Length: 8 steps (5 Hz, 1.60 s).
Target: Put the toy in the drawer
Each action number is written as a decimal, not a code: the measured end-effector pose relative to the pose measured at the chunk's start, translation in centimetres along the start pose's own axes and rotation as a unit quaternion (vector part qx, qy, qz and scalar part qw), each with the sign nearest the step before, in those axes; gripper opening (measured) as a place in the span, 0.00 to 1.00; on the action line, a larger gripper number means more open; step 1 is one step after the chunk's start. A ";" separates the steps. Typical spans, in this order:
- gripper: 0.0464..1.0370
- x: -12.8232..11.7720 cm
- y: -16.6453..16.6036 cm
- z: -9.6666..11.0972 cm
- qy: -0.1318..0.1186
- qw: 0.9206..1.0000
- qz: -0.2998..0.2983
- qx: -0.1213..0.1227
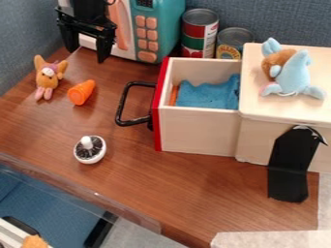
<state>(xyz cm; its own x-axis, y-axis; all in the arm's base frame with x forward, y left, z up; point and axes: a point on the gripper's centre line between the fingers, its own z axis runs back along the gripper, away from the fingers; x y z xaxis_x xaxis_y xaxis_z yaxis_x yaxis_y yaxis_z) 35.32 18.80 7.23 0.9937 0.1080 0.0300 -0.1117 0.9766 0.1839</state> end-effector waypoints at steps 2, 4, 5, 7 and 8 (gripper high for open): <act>0.96 -0.7 2.1 -2.0 0.025 1.000 0.018 0.001; 0.96 -1.3 7.0 -3.7 0.025 0.998 0.052 0.027; 0.96 -1.7 8.3 -5.6 0.021 0.997 0.063 0.031; 0.91 -1.4 8.9 -8.9 0.016 0.995 0.085 0.046; 0.65 -1.3 8.8 -8.9 0.017 0.994 0.095 0.043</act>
<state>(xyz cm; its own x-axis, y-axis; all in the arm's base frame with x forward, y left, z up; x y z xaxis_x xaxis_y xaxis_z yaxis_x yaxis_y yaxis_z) 33.08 28.93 0.04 0.9541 0.2968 0.0398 -0.2967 0.9184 0.2619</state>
